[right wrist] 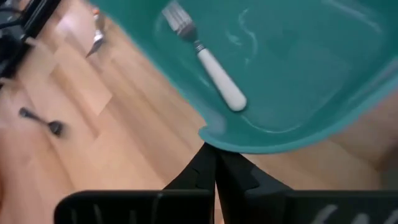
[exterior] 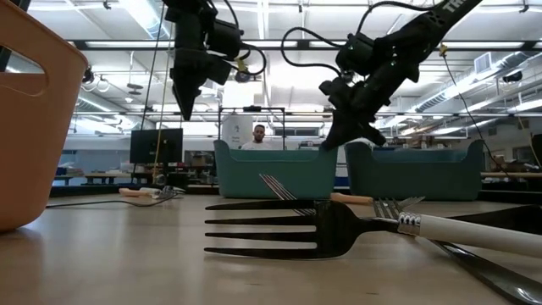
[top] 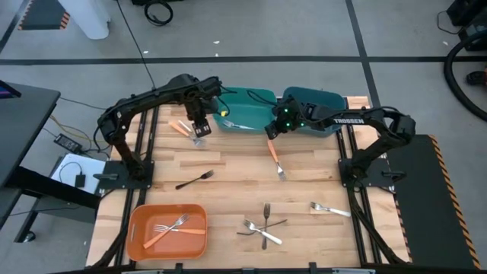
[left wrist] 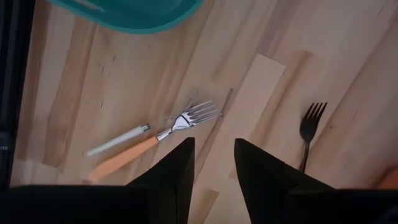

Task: Sort silverware by color (type)
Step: Put the top left white fork into the green bin

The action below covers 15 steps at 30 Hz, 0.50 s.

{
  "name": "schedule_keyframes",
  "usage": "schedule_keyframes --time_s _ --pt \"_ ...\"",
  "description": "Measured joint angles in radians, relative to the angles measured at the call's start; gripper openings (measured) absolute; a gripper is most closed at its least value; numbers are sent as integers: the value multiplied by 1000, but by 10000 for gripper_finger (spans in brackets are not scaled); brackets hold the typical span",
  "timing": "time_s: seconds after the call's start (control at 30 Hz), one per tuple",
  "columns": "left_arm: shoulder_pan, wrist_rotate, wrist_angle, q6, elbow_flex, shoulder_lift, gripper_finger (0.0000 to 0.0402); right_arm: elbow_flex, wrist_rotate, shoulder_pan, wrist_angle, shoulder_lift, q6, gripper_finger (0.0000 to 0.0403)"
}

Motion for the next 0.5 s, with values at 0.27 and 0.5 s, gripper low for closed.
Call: schedule_keyframes --time_s 0.27,0.5 --pt "0 0 32 0 0 0 123 0 -77 -37 -1 -9 16 12" --pt "1 -1 12 38 -6 0 123 0 -277 -4 42 -83 44 10"
